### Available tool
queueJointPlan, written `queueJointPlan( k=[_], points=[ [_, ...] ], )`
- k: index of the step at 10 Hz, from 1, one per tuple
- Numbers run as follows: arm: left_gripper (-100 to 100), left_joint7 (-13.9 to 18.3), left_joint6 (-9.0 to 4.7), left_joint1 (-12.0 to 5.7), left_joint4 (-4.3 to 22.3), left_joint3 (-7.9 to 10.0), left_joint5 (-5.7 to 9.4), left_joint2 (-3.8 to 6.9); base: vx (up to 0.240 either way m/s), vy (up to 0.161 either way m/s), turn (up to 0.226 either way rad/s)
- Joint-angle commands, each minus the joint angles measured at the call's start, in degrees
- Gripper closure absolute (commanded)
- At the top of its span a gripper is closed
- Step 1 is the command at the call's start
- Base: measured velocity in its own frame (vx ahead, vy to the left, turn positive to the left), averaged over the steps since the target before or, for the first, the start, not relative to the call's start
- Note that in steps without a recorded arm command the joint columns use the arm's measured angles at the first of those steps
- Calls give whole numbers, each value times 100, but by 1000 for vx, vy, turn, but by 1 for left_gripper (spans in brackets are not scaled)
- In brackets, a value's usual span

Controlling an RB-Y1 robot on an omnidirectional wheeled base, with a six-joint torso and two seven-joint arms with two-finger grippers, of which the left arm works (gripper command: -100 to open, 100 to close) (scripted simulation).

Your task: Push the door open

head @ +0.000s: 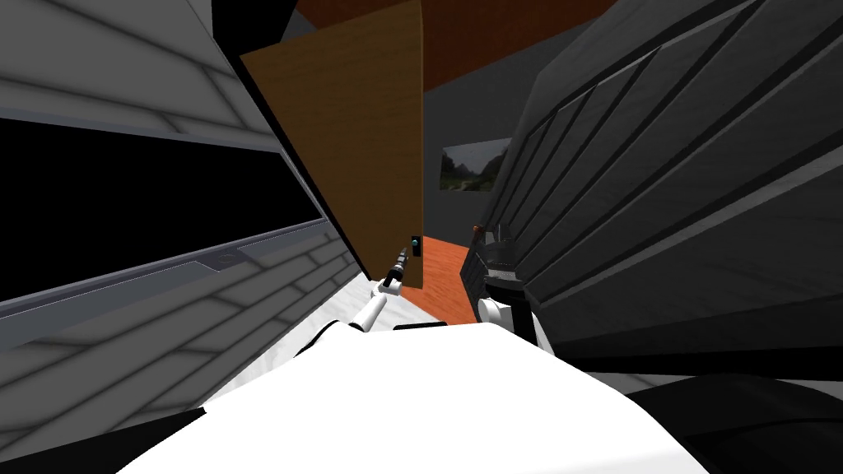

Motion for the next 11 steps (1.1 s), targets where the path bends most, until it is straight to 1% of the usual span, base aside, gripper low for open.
queueJointPlan(
  k=[1, 2, 3, 6, 9, 11],
  points=[
    [-100, 24, 9, -14, 12, -16, 13, -94, -223, -1, 16],
    [-100, 21, -27, -34, 72, -10, 10, -57, -98, -1, -1],
    [-100, 19, -50, -42, 95, 6, 13, 3, 76, -27, -26],
    [-100, 7, -70, -49, 111, 35, 16, 56, 167, -48, -17],
    [-100, -9, -98, -60, 134, 74, 20, 54, 209, -80, -22],
    [-100, -20, -117, -67, 149, 102, 23, 0, 180, -78, -24]
  ],
)
